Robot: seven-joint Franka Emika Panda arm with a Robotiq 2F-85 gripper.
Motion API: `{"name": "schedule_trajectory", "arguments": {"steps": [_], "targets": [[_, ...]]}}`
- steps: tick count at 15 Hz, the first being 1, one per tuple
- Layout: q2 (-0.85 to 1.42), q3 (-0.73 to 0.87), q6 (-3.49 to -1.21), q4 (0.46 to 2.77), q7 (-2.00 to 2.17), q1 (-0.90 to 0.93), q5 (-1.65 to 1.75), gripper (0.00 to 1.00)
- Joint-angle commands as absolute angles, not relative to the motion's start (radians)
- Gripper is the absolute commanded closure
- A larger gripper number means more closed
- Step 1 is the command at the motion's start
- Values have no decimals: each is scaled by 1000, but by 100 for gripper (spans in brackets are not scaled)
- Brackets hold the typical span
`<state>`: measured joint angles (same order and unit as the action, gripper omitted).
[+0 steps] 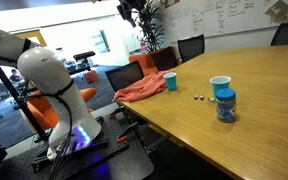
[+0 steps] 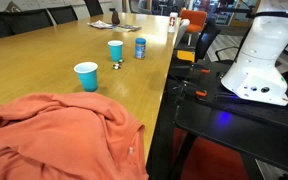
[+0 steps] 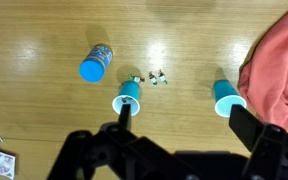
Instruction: Move the rightmost blue cup to the right of the blue container
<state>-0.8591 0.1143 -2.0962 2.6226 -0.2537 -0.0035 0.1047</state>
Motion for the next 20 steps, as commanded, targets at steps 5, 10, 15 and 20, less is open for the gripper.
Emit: {"name": "schedule_trajectory", "arguments": {"steps": [5,10,15,20], "targets": [[-859,115,-2094,2621,-253,-2,105,0],[-783,89,-2196,2613,-190,-19,116,0],[-534,40,-2358,2527,-66,-52,130,0],[-257,-4,-2363,2341,50,-95,182,0]]}}
